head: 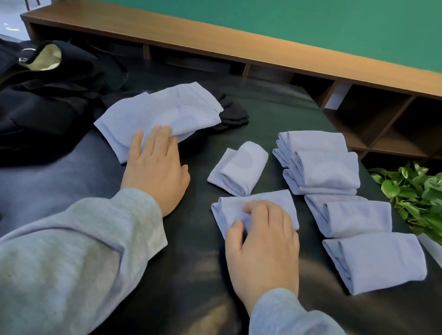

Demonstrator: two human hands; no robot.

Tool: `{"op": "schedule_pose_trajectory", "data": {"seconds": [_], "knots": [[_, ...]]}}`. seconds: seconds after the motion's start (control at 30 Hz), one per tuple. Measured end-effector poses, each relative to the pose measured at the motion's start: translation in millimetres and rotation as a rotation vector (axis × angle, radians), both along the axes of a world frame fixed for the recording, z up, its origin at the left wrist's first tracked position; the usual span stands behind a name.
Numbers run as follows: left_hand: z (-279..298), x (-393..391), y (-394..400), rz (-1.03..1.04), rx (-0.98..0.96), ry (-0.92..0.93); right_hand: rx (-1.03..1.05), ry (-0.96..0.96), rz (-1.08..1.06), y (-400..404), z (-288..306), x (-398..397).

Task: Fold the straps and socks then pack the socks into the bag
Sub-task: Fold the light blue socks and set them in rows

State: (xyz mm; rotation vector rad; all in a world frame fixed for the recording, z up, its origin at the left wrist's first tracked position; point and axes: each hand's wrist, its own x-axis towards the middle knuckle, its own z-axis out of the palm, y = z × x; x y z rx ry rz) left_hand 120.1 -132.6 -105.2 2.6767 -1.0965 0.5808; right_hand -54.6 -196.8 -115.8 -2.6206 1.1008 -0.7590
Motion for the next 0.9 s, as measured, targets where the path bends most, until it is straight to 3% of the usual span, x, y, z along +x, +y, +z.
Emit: {"op": "schedule_pose_trajectory", "data": {"seconds": [0.33,0.67,0.77,0.9], "knots": [[-13,-52,46,-0.1,-0.172,-0.04,0.078,0.055,0.039,1,11,-4],[-17,-85,92,-0.135,-0.26,0.167,0.063,-0.078,0.063,3,11,-5],[-17,-85,95,-0.157,-0.305,0.17,-0.05,-0.221,0.191,11,14,-8],[-15,-85,95,-0.2,-0.377,0.16,-0.116,-0.172,0.559,37,13,-10]]}}
